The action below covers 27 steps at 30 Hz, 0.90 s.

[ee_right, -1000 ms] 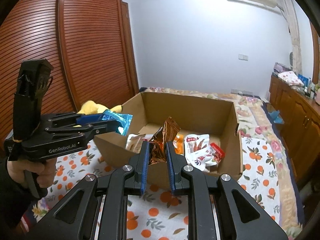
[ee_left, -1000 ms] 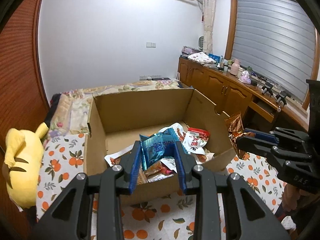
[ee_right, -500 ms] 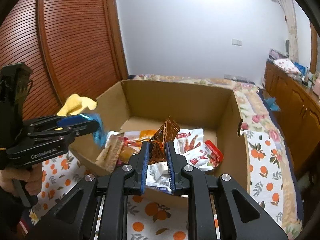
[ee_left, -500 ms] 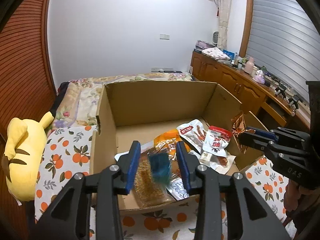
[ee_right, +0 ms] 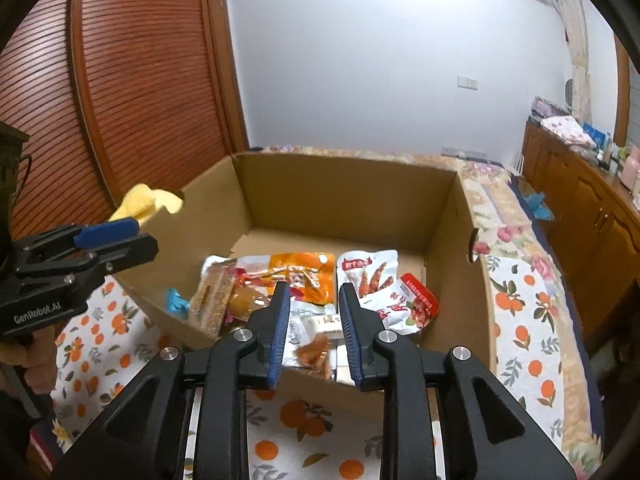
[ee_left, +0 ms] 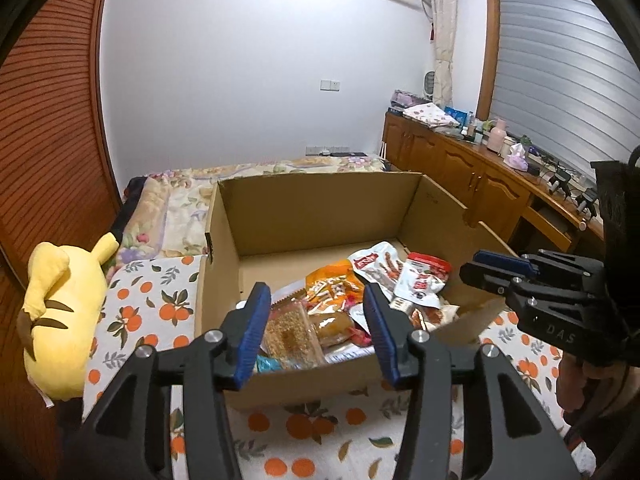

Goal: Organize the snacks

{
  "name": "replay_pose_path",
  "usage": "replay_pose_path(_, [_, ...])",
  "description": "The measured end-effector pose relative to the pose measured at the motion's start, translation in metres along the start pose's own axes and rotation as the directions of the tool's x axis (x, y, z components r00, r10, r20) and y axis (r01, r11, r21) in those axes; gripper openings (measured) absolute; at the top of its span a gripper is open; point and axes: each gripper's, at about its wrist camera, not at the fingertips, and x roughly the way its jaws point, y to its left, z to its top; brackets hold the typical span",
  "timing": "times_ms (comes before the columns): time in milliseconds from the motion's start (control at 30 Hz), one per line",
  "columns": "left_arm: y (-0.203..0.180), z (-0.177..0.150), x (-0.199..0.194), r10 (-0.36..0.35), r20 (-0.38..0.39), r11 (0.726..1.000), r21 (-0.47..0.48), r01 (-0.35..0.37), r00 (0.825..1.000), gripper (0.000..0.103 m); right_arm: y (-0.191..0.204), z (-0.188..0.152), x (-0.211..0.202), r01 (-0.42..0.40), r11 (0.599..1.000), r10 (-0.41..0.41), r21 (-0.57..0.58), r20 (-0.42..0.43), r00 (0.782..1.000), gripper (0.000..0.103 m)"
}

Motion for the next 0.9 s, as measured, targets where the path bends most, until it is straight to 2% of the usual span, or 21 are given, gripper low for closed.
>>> replay_pose_path(200, [-0.011, -0.002, -0.040, -0.007, 0.045, 1.000, 0.005, 0.007, 0.999, 0.055, 0.007, -0.003, -0.038, -0.005, 1.000, 0.005, 0.009, 0.062, 0.998, 0.028])
replay_pose_path(333, [-0.017, -0.005, -0.061, -0.007, 0.060, 1.000, 0.008, 0.007, 0.998, 0.056, 0.013, -0.007, -0.060, -0.004, 1.000, 0.003, 0.007, 0.100, 0.995, 0.032])
replay_pose_path(467, [-0.024, -0.010, -0.078, 0.015, 0.076, 1.000, 0.024, -0.017, 0.997, 0.058, 0.017, -0.011, -0.079, -0.003, 1.000, 0.001, 0.012, 0.131, 0.991, 0.037])
replay_pose_path(567, [-0.024, -0.013, -0.088, 0.016, 0.088, 1.000, 0.009, -0.017, 0.996, 0.066, 0.019, -0.016, -0.091, 0.010, 1.000, -0.012, 0.017, 0.147, 0.989, 0.041])
replay_pose_path(600, [-0.024, -0.015, -0.092, 0.017, 0.098, 1.000, 0.006, -0.018, 0.995, 0.073, 0.021, -0.018, -0.094, 0.016, 1.000, -0.018, 0.016, 0.152, 0.988, 0.042])
replay_pose_path(700, [-0.025, -0.017, -0.099, 0.041, 0.120, 0.999, 0.017, -0.043, 0.992, 0.076, 0.023, -0.021, -0.101, 0.033, 0.999, -0.035, 0.011, 0.166, 0.986, 0.047])
replay_pose_path(767, [-0.026, -0.019, -0.102, 0.048, 0.127, 0.999, 0.017, -0.050, 0.991, 0.081, 0.024, -0.023, -0.106, 0.039, 0.999, -0.041, 0.013, 0.175, 0.984, 0.056])
replay_pose_path(900, [-0.028, -0.023, -0.110, 0.066, 0.153, 0.997, 0.021, -0.070, 0.986, 0.087, 0.026, -0.029, -0.113, 0.063, 0.998, -0.064, 0.011, 0.197, 0.978, 0.066])
